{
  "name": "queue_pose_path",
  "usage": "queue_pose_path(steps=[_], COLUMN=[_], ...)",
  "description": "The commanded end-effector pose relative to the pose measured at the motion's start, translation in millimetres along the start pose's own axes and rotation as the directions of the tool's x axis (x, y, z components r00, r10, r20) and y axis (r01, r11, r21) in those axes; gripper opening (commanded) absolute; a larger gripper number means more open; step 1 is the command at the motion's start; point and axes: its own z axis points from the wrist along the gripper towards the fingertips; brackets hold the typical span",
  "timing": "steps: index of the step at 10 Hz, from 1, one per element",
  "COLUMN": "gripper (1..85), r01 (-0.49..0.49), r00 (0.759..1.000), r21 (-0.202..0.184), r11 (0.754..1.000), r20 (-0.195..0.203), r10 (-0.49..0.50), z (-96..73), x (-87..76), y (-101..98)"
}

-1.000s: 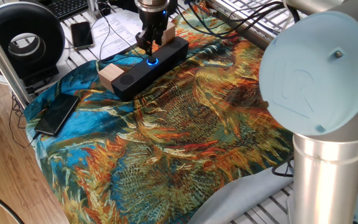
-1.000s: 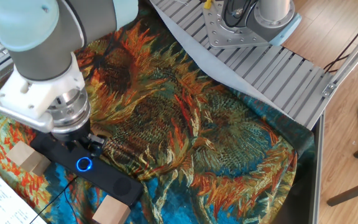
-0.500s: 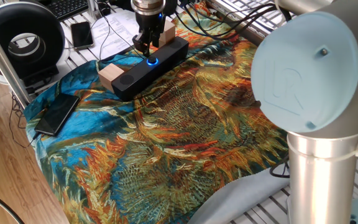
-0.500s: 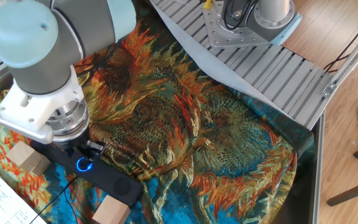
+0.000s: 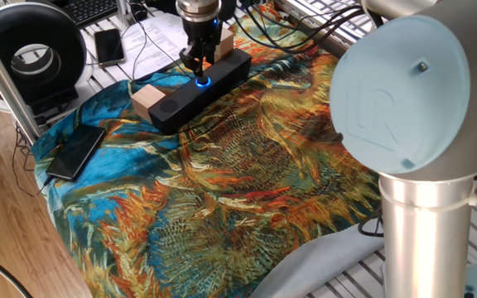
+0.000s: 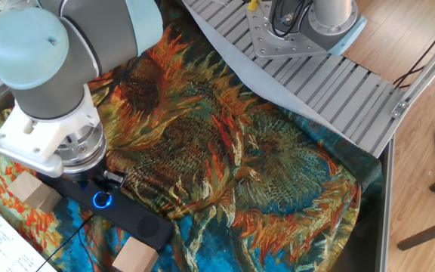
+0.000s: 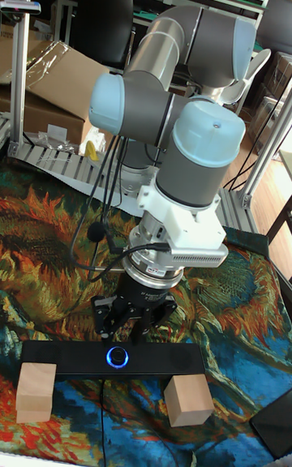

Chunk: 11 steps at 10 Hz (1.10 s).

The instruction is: Turn the knob to increase the volume of the speaker

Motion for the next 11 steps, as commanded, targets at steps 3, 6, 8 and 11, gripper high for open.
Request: queue_pose_path(steps=[3,6,8,11], gripper=[48.0,48.0,47.3,46.7], r01=[0.004,-0.037,-0.031,-0.013], r00=[1.000,0.999,0.999,1.000], r21=[-0.028,-0.082,-0.074,-0.066], r11=[1.000,0.996,0.997,0.998], r20=[0.023,-0.007,-0.011,-0.007], r10=[-0.003,0.037,0.030,0.013], z=[5.6,9.7,10.9,16.8], x=[-7.3,-2.9,-1.1,-2.1], y=[1.8,14.8,11.3,5.4])
